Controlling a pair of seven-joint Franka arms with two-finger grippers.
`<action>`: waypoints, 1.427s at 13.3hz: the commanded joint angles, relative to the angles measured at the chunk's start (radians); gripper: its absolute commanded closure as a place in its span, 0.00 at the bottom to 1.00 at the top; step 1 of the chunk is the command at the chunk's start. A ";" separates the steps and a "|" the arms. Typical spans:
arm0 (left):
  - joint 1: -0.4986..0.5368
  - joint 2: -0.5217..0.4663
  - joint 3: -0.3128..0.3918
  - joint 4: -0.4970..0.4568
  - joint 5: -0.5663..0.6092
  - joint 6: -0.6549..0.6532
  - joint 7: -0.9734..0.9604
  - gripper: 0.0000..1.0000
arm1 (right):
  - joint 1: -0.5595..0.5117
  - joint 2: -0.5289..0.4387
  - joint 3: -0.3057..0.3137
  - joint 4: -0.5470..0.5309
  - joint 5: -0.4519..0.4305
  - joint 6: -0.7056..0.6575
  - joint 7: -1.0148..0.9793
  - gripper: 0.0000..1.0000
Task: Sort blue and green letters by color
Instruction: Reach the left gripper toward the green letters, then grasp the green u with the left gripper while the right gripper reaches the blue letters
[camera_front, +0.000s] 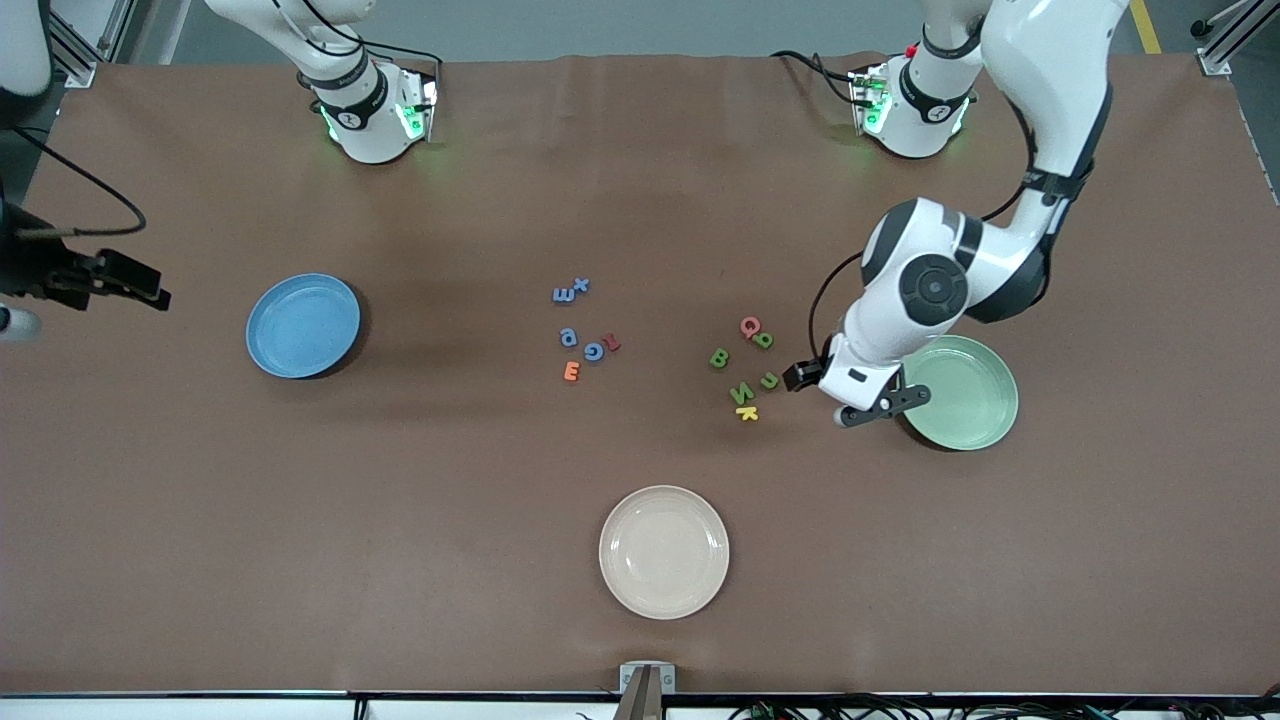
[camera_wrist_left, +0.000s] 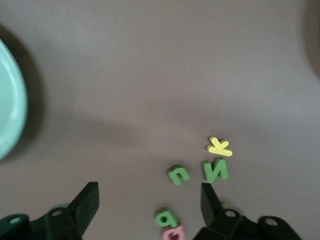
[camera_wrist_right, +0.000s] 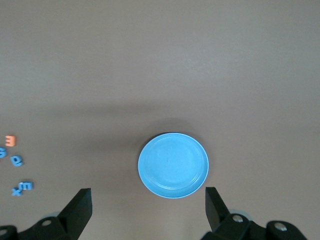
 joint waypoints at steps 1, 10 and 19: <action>-0.027 0.051 0.002 0.006 0.024 0.045 -0.177 0.21 | 0.026 0.038 0.011 0.035 -0.020 -0.015 0.003 0.00; -0.082 0.151 0.007 -0.009 0.041 0.157 -0.487 0.36 | 0.168 0.085 0.014 0.015 0.029 -0.005 0.204 0.00; -0.079 0.177 0.005 -0.006 0.047 0.176 -0.483 1.00 | 0.498 0.029 0.016 -0.352 0.158 0.421 0.448 0.00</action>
